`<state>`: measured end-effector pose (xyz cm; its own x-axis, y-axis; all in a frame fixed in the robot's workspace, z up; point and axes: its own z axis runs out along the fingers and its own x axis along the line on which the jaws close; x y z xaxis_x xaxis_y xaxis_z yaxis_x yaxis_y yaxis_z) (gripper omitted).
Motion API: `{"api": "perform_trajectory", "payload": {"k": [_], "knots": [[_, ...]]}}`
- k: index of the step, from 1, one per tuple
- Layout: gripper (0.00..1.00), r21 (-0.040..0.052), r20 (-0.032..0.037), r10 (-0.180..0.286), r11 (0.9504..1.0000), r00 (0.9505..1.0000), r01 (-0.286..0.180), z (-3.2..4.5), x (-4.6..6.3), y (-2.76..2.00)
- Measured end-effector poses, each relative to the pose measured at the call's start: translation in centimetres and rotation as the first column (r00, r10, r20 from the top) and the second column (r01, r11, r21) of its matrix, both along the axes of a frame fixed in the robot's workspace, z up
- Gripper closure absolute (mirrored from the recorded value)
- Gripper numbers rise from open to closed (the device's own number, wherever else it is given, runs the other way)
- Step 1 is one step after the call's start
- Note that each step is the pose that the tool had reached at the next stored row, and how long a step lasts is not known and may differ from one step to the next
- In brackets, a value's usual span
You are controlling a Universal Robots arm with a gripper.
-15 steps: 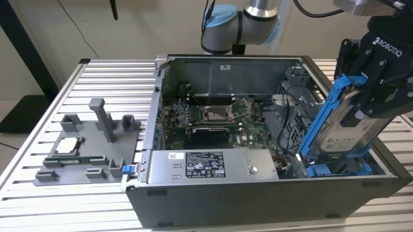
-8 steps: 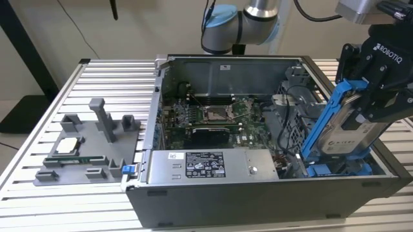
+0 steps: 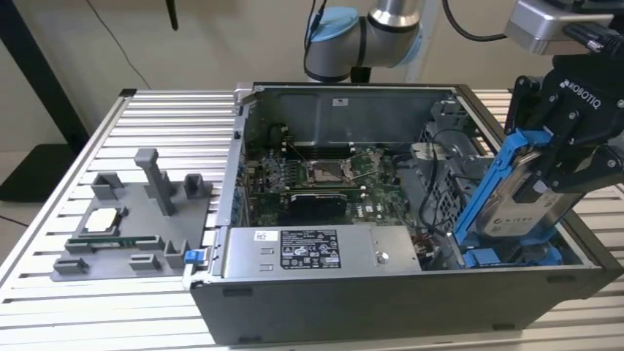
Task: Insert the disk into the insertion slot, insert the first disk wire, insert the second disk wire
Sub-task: 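Insert the disk into the insertion slot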
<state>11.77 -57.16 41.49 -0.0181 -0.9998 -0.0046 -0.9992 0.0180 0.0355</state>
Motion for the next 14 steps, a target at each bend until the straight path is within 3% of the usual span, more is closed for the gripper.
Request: {"api": "perform_trajectory", "payload": {"k": [6,10,14], "knots": [[1.00,0.0223,-0.0001,0.000,0.9998,1.0000,0.000,-0.56,0.34,-0.01],[1.00,0.0239,-0.0001,0.000,0.9997,1.0000,0.000,-0.86,0.55,-0.08],[1.00,0.0260,-0.0024,0.000,0.9997,1.0000,0.000,-1.04,0.59,-0.68]]}}
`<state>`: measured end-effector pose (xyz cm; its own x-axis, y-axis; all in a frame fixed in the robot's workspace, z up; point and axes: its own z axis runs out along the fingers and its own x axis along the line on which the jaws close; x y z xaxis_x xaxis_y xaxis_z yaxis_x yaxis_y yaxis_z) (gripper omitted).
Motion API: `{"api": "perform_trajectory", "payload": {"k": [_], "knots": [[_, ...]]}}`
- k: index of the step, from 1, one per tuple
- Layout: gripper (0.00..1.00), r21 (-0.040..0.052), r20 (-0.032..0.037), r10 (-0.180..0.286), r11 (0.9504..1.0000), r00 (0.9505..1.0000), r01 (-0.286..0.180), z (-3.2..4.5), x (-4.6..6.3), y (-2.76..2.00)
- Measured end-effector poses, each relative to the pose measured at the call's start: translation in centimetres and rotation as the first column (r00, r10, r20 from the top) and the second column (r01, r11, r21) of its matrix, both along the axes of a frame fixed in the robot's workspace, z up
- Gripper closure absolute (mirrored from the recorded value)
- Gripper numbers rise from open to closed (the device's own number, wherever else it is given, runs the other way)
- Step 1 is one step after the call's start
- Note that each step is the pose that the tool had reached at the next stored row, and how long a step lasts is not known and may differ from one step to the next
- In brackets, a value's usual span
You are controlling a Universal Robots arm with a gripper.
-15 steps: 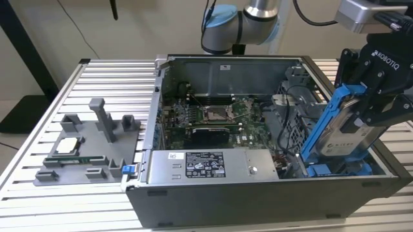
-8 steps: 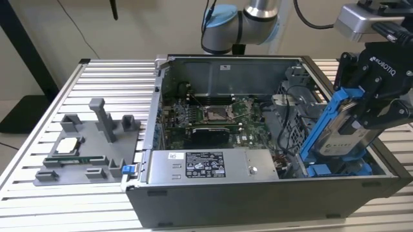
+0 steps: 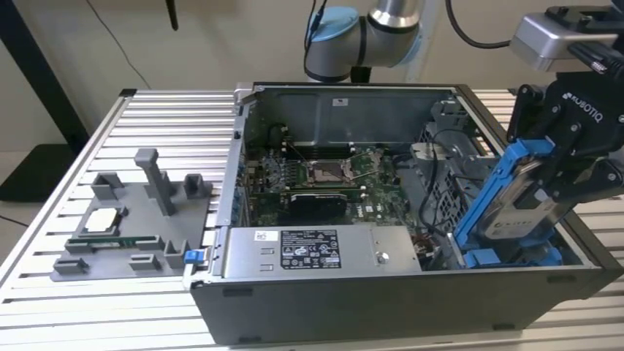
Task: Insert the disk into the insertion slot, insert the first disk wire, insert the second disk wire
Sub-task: 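Insert the disk into the insertion slot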
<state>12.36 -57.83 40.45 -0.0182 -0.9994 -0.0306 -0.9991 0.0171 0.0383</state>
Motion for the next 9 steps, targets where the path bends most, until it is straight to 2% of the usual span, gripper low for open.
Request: {"api": "perform_trajectory", "payload": {"k": [3,9], "knots": [[1.00,0.0000,-0.0012,0.000,1.0000,1.0000,0.000,0.00,0.01,-0.36],[1.00,0.0026,-0.0014,-0.004,1.0000,1.0000,0.004,0.01,0.00,-0.37]]}}
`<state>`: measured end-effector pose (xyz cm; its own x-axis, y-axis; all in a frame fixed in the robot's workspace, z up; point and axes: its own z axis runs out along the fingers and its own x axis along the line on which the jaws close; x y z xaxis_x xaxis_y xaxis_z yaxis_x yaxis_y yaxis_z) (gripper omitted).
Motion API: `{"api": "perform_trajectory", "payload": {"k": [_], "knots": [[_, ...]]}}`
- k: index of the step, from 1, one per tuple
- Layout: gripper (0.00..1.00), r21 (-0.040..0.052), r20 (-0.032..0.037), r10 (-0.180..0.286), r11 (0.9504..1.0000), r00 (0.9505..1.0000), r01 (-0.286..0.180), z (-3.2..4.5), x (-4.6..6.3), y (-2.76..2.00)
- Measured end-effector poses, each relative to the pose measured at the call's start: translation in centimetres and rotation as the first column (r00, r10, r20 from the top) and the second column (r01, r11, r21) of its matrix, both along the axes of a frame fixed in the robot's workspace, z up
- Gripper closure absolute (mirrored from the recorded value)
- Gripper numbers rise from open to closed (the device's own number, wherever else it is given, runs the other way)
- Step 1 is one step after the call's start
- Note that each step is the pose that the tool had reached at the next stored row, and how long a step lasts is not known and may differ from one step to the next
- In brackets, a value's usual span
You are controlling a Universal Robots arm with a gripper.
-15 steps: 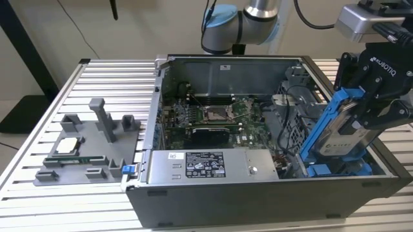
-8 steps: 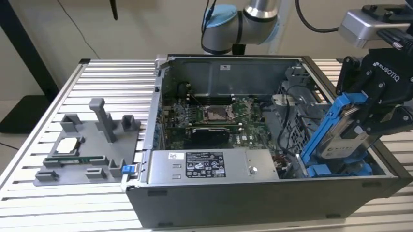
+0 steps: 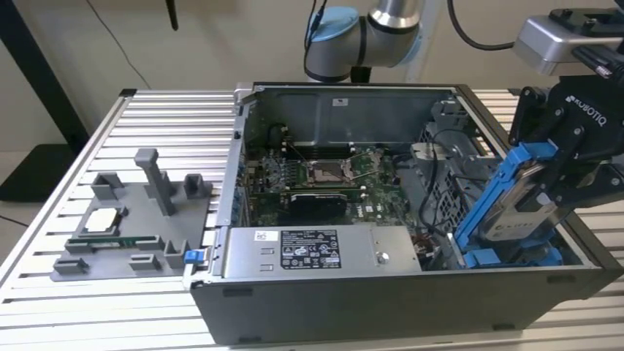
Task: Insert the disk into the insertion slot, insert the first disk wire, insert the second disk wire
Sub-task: 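Insert the disk into the insertion slot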
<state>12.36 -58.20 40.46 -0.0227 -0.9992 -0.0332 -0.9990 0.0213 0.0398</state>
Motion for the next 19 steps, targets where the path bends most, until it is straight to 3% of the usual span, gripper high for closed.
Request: {"api": "perform_trajectory", "payload": {"k": [9,19], "knots": [[1.00,0.0000,0.0000,-0.028,0.9996,0.9996,0.028,0.00,-0.02,0.13],[1.00,0.0008,-0.0002,-0.056,0.9984,0.9984,0.056,-0.05,-0.24,0.62]]}}
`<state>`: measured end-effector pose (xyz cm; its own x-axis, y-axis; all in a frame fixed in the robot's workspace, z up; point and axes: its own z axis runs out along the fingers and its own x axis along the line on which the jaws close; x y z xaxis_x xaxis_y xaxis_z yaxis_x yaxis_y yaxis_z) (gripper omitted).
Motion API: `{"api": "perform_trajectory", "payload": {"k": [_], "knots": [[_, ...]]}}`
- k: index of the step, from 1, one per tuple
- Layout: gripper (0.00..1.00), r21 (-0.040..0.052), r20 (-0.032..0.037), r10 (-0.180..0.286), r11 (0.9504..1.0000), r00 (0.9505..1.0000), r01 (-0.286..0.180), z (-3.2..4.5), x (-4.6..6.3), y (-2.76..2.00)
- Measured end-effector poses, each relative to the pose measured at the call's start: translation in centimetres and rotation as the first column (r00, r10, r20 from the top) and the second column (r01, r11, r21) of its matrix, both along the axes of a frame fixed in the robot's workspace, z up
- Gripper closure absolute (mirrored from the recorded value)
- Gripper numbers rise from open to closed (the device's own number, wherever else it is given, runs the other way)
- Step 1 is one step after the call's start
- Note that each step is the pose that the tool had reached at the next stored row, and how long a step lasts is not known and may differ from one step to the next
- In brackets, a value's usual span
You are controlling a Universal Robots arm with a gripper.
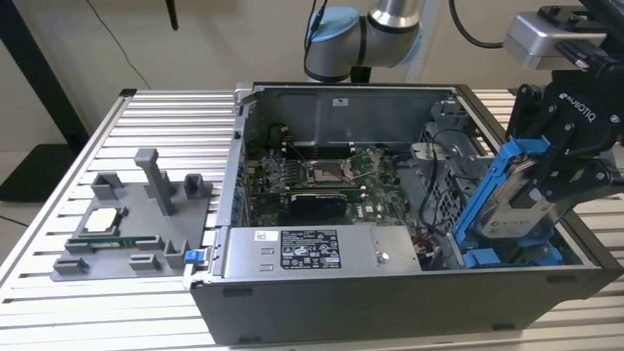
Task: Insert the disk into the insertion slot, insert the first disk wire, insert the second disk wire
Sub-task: 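Insert the disk into the insertion slot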
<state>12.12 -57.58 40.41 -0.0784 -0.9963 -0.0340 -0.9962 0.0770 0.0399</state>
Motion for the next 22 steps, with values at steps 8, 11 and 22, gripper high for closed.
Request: {"api": "perform_trajectory", "payload": {"k": [8,11,22], "knots": [[1.00,-0.0038,0.0002,-0.009,1.0000,1.0000,0.009,-0.66,0.0,0.19],[1.00,-0.0024,-0.0018,-0.009,1.0000,1.0000,0.009,-0.39,0.0,0.20],[1.00,0.0029,-0.0072,0.044,0.9990,0.9990,-0.044,0.78,0.8,0.15]]}}
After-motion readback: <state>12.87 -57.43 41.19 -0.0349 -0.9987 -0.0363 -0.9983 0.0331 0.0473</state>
